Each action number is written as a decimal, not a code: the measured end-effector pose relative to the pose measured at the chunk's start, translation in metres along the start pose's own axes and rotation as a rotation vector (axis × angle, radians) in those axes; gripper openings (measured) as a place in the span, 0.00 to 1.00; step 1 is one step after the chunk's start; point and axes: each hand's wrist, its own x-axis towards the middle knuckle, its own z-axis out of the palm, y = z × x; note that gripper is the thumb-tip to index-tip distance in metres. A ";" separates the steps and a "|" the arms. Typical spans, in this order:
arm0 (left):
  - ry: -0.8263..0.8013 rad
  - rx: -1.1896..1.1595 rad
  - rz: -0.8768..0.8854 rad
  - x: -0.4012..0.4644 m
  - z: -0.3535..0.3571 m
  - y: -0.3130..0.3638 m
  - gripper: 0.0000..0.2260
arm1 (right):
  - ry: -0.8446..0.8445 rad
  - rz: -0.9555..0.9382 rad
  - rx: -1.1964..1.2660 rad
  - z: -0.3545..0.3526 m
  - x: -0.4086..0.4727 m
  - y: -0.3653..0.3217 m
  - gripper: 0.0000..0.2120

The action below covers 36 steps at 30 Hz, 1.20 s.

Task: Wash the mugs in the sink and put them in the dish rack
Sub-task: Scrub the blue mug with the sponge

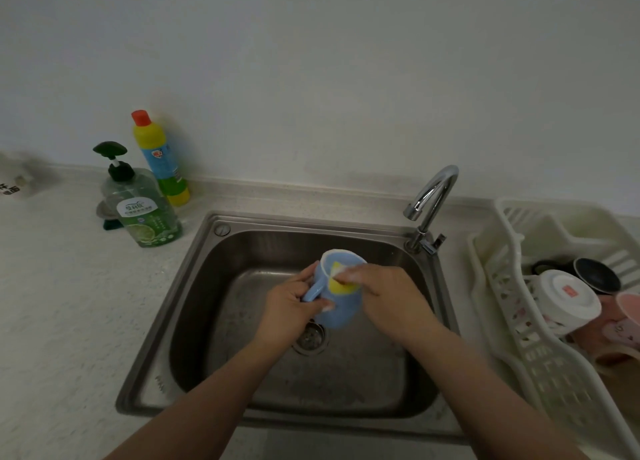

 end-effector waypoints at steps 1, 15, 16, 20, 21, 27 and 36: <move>-0.006 0.019 0.015 -0.001 -0.003 -0.003 0.15 | -0.007 0.026 -0.025 -0.004 -0.008 0.005 0.16; -0.051 -0.040 0.007 -0.007 -0.012 -0.007 0.10 | 0.052 -0.009 -0.059 0.005 0.020 0.002 0.18; -0.036 -0.058 -0.008 -0.005 -0.010 -0.005 0.08 | 0.030 -0.033 -0.057 0.010 0.025 -0.005 0.20; 0.013 -0.047 -0.035 0.003 -0.021 -0.007 0.12 | -0.029 -0.125 -0.047 0.008 0.007 -0.011 0.19; 0.007 -0.023 -0.028 0.004 -0.024 -0.009 0.12 | -0.006 -0.107 -0.025 0.003 0.000 -0.005 0.18; -0.061 -0.048 -0.008 0.015 -0.025 -0.008 0.09 | 0.013 -0.073 0.011 0.009 0.038 0.000 0.16; -0.092 0.075 0.018 0.049 -0.035 -0.036 0.14 | -0.018 -0.091 -0.022 0.016 0.067 0.010 0.18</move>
